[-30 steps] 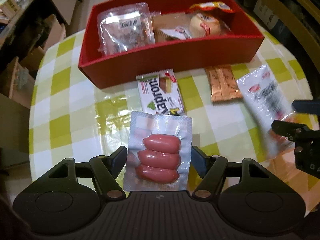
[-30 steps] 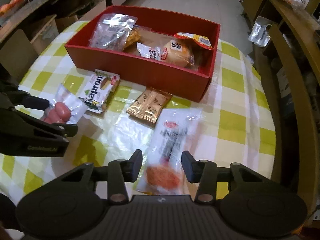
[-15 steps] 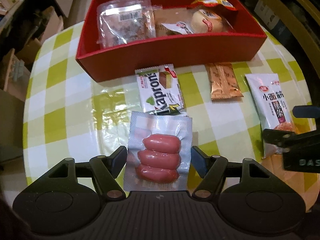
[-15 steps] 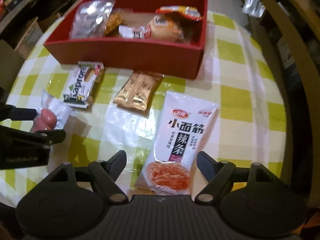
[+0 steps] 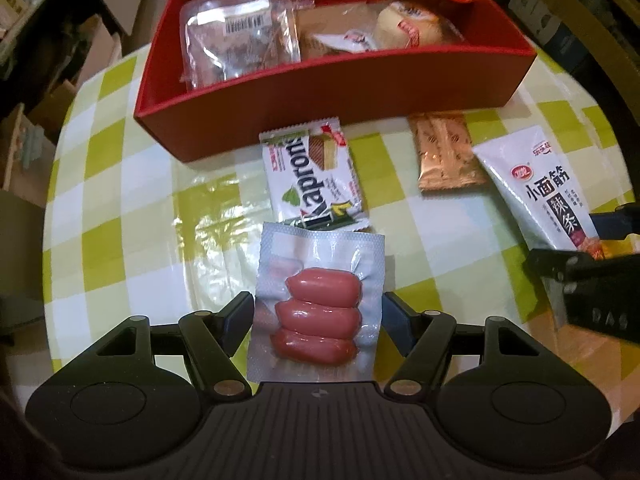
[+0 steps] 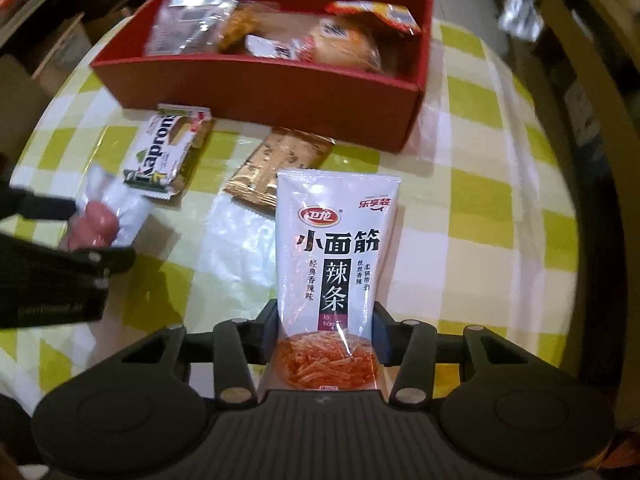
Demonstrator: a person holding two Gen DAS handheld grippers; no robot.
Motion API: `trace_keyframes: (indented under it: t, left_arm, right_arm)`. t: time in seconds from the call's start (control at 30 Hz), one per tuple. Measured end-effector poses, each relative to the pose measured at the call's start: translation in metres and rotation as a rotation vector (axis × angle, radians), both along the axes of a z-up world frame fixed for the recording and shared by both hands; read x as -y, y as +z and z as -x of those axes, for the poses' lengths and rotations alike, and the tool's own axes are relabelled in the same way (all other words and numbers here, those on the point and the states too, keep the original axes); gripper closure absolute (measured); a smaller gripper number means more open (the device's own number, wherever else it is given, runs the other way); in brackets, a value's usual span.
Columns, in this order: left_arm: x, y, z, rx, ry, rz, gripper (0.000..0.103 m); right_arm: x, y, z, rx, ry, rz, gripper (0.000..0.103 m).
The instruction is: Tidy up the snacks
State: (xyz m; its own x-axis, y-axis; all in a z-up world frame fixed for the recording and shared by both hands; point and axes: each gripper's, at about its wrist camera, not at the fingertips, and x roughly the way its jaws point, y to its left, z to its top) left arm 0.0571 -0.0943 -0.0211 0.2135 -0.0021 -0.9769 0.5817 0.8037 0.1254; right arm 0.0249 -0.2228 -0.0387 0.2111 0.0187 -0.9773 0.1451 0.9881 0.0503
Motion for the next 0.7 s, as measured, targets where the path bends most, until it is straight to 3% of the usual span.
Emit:
trace_keyframes:
  t: [0.17, 0.4, 0.7]
  left_arm:
    - [0.003, 0.003, 0.007, 0.042, -0.021, -0.019, 0.028]
    - [0.004, 0.018, 0.006, 0.075, -0.017, 0.013, 0.028]
    - [0.013, 0.045, -0.004, 0.197, -0.006, 0.028, 0.028]
  right_arm:
    - [-0.008, 0.023, 0.006, 0.063, 0.023, 0.017, 0.050]
    - [-0.008, 0.044, 0.005, 0.139, 0.012, 0.022, 0.050]
    - [0.000, 0.066, -0.015, 0.221, 0.008, 0.058, 0.050]
